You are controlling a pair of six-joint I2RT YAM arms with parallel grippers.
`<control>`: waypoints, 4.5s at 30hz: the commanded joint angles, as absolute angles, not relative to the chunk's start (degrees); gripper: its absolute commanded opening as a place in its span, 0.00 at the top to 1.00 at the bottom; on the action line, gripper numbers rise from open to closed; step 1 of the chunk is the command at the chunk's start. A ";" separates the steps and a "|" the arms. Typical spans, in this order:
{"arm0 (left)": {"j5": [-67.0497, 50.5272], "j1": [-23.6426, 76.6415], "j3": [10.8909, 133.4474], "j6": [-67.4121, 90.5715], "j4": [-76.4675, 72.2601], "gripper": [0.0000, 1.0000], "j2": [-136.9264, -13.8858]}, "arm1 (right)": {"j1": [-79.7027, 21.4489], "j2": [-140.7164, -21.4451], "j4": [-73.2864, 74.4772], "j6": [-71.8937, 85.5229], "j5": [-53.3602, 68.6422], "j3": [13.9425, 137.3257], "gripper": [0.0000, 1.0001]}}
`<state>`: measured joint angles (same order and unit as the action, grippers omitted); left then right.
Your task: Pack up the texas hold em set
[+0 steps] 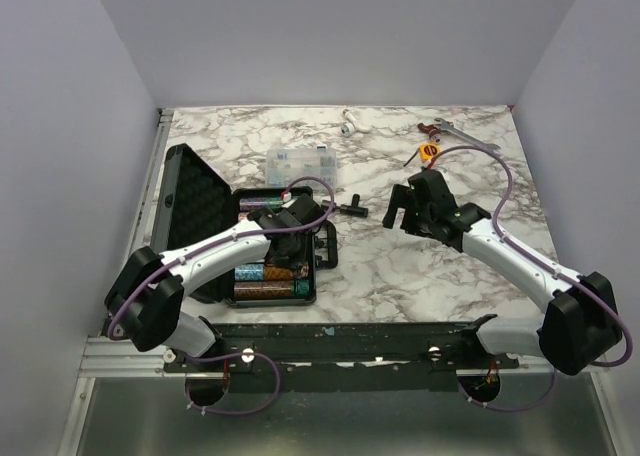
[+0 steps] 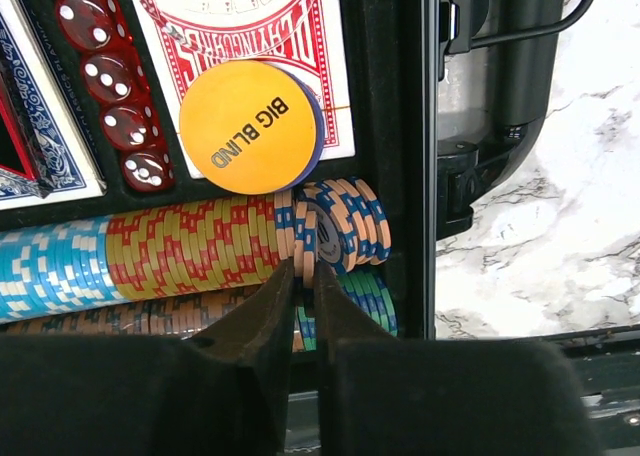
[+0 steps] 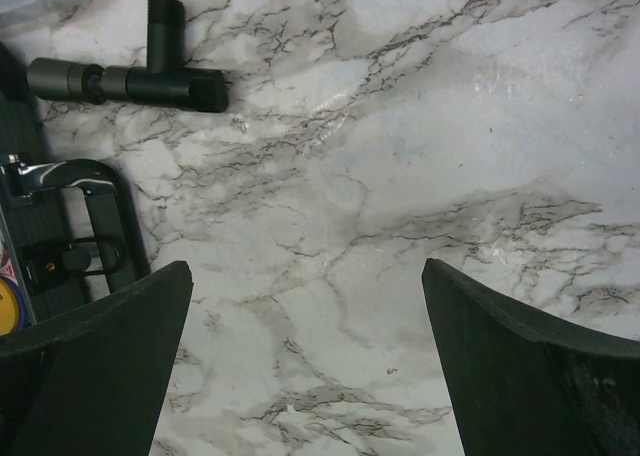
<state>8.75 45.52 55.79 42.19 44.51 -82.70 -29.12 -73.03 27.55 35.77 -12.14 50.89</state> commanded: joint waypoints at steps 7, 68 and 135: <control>9.73 45.89 56.95 42.58 44.90 0.61 -83.23 | -28.90 -73.81 27.40 37.43 -9.61 48.98 0.01; 11.10 47.77 55.77 40.69 42.17 0.49 -86.49 | -28.90 -77.87 26.28 39.55 -5.82 47.89 0.03; 20.87 47.20 52.96 41.37 47.57 0.31 -84.89 | -28.87 -79.50 24.52 40.08 -2.86 46.85 0.03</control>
<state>17.39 47.59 55.35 39.38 42.74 -86.41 -29.12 -78.72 25.98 39.44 -4.40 47.66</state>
